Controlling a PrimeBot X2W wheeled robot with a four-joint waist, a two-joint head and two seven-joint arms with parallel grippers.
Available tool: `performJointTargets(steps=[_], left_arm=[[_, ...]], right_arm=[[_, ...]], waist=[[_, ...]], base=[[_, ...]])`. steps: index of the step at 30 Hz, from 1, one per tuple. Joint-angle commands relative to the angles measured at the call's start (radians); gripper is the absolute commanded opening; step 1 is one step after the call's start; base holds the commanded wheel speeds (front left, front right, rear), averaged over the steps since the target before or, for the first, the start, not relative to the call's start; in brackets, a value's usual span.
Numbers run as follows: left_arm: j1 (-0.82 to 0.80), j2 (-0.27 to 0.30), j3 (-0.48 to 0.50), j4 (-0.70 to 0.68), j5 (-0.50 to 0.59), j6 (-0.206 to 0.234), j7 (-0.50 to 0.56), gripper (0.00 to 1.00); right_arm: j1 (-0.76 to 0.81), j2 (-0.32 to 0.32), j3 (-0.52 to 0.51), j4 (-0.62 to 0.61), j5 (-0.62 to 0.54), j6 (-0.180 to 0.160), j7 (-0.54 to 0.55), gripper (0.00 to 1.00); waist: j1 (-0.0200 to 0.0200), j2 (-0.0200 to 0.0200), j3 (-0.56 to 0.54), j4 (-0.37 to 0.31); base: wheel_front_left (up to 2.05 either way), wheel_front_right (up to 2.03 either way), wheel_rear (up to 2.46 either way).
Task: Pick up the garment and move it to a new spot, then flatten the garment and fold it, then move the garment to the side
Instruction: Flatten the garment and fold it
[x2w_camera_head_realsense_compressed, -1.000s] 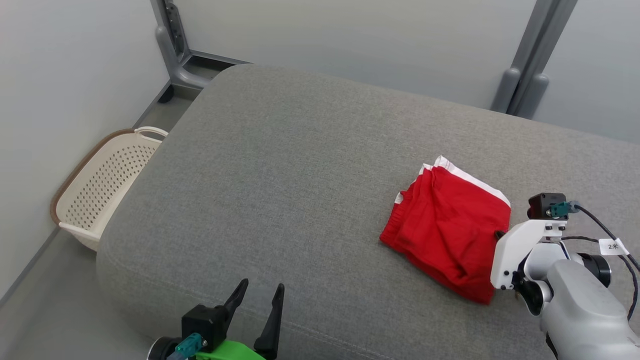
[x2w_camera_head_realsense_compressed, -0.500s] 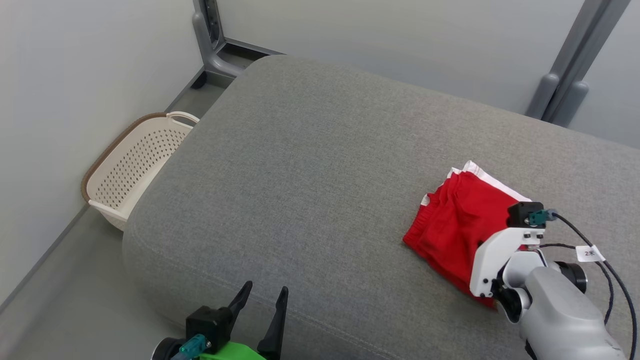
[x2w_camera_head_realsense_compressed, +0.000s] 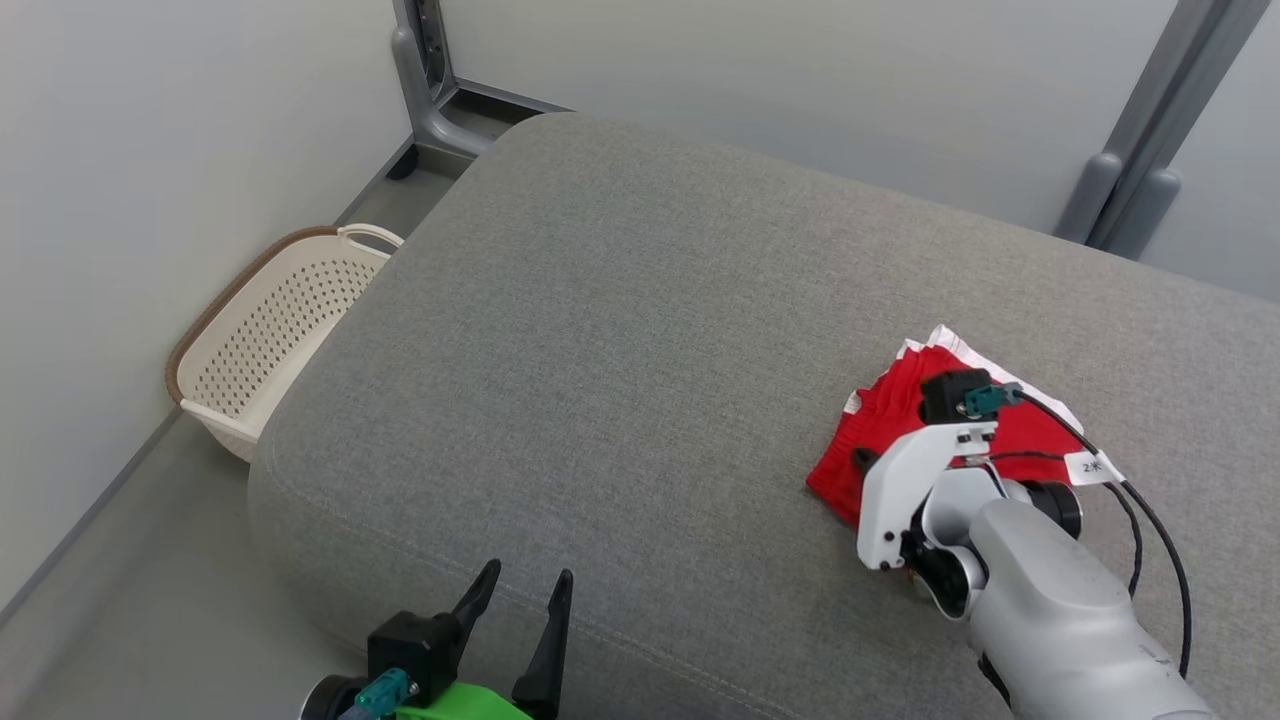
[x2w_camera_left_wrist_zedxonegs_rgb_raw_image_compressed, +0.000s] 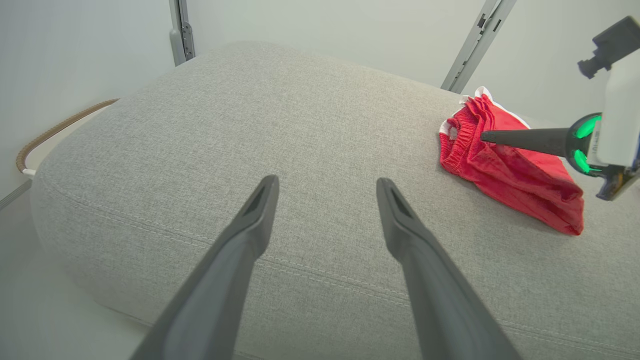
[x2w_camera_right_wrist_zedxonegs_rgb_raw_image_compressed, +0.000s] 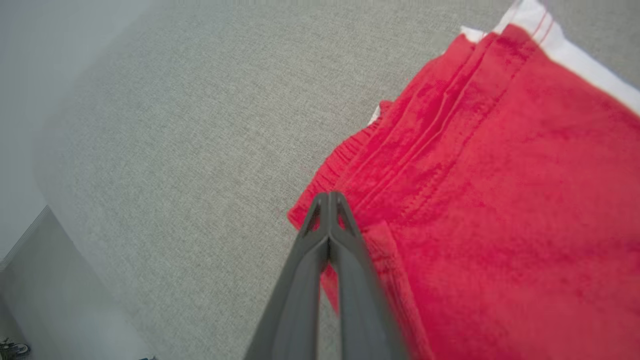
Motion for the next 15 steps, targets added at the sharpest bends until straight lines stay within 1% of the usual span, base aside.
performJointTargets(steps=[1, 7, 8, 9, 12, 13, 14, 15], left_arm=[[-0.007, 0.003, 0.003, -0.001, -0.008, 0.003, -0.004, 1.0], [-0.008, 0.007, 0.005, 0.004, -0.011, 0.007, -0.008, 1.0], [-0.007, 0.009, 0.006, 0.005, -0.012, 0.007, -0.008, 1.0], [-0.004, 0.01, 0.006, 0.005, -0.014, 0.008, -0.007, 1.0], [0.005, 0.013, 0.007, 0.003, -0.017, 0.009, -0.005, 1.0], [0.008, 0.015, 0.007, 0.002, -0.017, 0.009, -0.005, 1.0], [0.011, 0.016, 0.007, 0.0, -0.018, 0.009, -0.006, 1.0], [0.014, 0.017, 0.007, -0.001, -0.019, 0.01, -0.006, 1.0]], right_arm=[[-0.022, 0.005, 0.018, -0.009, 0.016, 0.0, 0.002, 0.0], [-0.055, 0.015, 0.052, -0.028, 0.047, 0.0, -0.004, 0.0], [-0.062, 0.011, 0.055, -0.029, 0.048, 0.0, -0.007, 0.35], [-0.066, 0.007, 0.06, -0.031, 0.051, 0.0, -0.01, 0.44], [-0.074, -0.012, 0.065, -0.037, 0.058, 0.0, -0.011, 0.59], [-0.076, -0.021, 0.066, -0.038, 0.06, 0.0, -0.007, 0.67], [-0.078, -0.031, 0.066, -0.04, 0.058, 0.0, -0.007, 0.81], [-0.08, -0.041, 0.062, -0.041, 0.059, 0.0, -0.009, 0.99]], waist=[[0.0, -0.0001, 0.0, -0.001], [0.0, -0.0001, -0.012, -0.007], [0.0, -0.0001, -0.016, -0.009], [0.0, -0.0001, -0.021, -0.012], [0.0, -0.0001, -0.035, -0.024], [0.0, -0.0001, -0.038, -0.03], [0.0, -0.0001, -0.041, -0.037], [0.0, -0.0001, -0.044, -0.043]], base=[[0.0, 0.0, 0.0], [0.0, 0.0, 0.0], [0.0, 0.0, 0.0], [0.0, 0.0, 0.0], [0.0, 0.0, 0.0], [0.0, 0.0, 0.0], [0.0, 0.0, 0.0], [0.0, 0.0, 0.0]])
